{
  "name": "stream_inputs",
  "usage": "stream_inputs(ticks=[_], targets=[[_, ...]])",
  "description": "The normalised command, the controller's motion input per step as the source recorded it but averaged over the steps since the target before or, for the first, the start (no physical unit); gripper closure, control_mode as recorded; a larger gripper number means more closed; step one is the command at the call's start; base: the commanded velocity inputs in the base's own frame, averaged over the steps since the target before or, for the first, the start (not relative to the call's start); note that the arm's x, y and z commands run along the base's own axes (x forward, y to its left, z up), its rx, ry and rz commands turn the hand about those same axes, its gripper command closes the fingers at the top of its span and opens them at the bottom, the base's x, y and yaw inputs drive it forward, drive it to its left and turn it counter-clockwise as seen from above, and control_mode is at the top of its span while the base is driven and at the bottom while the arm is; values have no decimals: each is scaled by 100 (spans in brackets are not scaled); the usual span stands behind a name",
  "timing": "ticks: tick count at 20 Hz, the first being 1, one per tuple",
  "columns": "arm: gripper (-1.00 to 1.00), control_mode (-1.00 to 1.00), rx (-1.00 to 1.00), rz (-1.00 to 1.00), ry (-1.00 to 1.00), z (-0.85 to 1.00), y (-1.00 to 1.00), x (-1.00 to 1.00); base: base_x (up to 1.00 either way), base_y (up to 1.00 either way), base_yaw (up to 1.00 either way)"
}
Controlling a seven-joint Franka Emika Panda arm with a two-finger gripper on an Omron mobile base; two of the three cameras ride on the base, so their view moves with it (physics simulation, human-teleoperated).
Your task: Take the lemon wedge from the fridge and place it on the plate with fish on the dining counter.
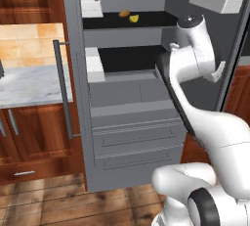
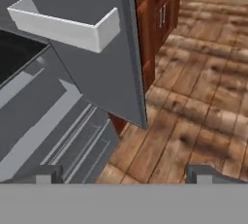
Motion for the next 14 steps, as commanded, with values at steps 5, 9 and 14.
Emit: stream_inputs(ticks=[5,9,14], targets=[[-100,-100,33,66,1,0,7,25,0,0,0],[-100,-100,28,65,0,10,18,26,0,0,0],[-100,-100,1,23,-3,5,14,1,0,0,0]])
